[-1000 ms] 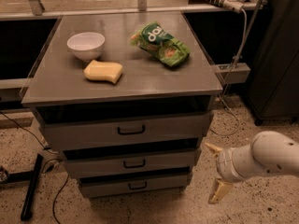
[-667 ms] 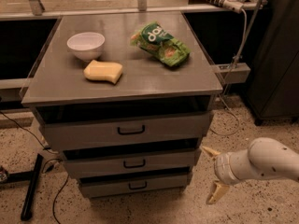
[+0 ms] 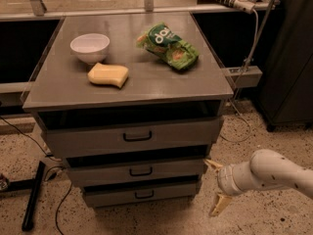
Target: Open bottom drawer
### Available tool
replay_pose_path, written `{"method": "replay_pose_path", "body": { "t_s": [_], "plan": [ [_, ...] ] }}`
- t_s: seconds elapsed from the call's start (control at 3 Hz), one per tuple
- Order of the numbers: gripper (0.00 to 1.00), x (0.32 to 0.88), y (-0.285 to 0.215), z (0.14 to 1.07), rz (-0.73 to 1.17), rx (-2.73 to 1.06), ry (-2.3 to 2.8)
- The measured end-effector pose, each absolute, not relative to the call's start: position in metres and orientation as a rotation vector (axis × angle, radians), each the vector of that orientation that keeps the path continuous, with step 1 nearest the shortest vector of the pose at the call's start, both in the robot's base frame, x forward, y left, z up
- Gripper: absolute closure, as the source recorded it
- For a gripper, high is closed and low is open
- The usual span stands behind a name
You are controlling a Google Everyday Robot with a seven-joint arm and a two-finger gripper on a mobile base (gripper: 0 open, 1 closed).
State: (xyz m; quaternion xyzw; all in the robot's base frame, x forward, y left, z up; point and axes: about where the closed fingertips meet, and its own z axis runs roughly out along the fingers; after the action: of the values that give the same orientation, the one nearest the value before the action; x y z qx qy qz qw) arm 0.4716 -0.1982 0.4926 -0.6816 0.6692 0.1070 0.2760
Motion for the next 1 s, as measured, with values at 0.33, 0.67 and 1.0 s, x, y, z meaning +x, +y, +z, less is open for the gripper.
{"method": "replay_pose_path", "body": {
  "t_s": [0.33, 0.67, 1.0],
  "plan": [
    [0.00, 0.476, -0.197, 0.457, 0.301, -1.835, 1.825],
    [0.00, 0.482, -0.191, 0.404, 0.309, -1.874, 1.814],
    [0.00, 0.480, -0.186, 0.356, 0.319, -1.912, 1.789]
  ]
}}
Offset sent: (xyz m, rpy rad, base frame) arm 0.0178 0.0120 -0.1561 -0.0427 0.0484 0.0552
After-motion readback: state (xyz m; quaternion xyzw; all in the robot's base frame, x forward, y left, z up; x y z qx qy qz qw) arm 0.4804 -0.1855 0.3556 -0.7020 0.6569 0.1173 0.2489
